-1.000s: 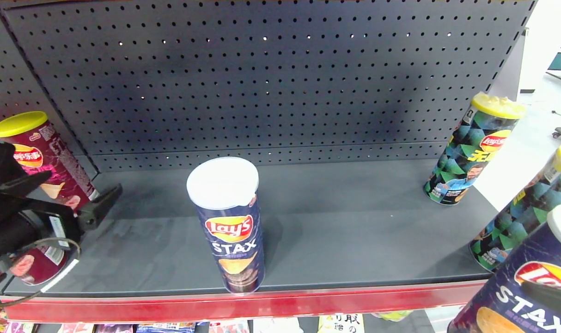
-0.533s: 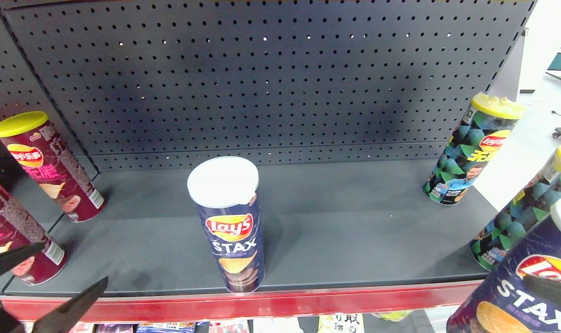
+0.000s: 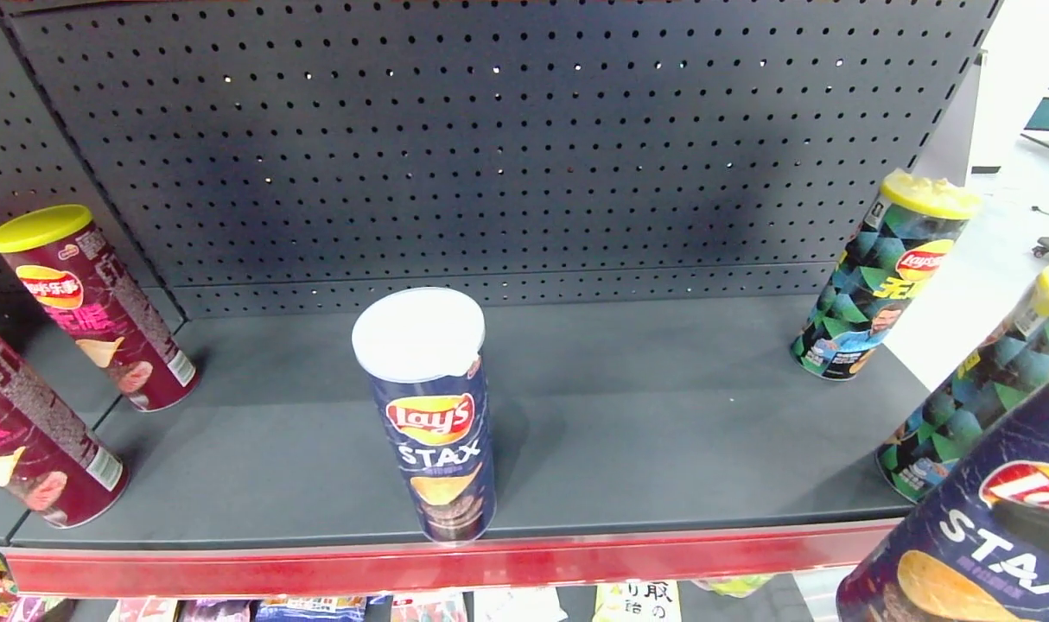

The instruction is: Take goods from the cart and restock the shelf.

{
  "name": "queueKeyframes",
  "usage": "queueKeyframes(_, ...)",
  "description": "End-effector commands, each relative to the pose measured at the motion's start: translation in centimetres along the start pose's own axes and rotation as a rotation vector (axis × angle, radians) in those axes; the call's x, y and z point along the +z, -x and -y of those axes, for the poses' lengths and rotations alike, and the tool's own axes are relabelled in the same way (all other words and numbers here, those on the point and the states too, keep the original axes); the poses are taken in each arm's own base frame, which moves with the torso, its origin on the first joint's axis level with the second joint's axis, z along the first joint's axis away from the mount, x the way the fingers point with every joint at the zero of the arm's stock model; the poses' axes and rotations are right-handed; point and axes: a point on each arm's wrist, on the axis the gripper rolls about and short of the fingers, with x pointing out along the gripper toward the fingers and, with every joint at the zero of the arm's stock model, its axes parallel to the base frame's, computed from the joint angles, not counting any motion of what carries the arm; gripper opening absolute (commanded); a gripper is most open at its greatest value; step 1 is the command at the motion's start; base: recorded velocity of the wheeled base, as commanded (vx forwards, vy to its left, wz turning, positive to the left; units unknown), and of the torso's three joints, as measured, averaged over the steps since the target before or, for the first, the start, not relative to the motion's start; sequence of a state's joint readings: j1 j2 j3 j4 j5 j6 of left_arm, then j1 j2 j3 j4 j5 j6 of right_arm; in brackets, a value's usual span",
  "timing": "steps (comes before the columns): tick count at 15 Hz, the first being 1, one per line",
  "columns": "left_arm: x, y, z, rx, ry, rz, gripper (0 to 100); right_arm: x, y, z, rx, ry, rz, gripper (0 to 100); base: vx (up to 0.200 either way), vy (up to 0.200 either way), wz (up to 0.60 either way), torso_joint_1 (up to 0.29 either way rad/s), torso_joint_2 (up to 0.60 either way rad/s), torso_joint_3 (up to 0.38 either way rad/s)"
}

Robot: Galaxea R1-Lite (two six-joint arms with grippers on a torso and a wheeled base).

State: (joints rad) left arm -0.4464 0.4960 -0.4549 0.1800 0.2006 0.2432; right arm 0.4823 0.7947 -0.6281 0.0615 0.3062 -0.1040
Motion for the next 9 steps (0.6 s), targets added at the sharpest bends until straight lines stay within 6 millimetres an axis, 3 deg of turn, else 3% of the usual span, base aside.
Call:
queueKeyframes(1, 0.16, 0.14, -0.08, 0.007, 0.002, 0.009, 100, -0.04, 0.17, -0.05, -0.001, 0.002, 0.005, 0, -0.200, 0.000, 0.00, 0.017, 0.01, 0.002)
queueKeyframes(4, 0.43, 0.01, -0.12, 0.007, -0.005, 0.006, 100, -0.11, 0.25, -0.08, -0.002, 0.002, 0.007, 0, -0.200, 0.000, 0.00, -0.001, 0.00, 0.007)
queueKeyframes(8, 0.40, -0.01, -0.09, 0.002, -0.048, 0.006, 100, -0.39, 0.57, -0.19, -0.005, 0.002, 0.008, 0, 0.000, 0.000, 0.00, 0.000, 0.00, 0.000)
queueKeyframes(9, 0.41, 0.02, -0.10, 0.001, -0.047, 0.009, 100, -0.52, 0.63, -0.23, -0.005, 0.002, 0.007, 0, 0.000, 0.200, 0.00, 0.017, 0.02, -0.002)
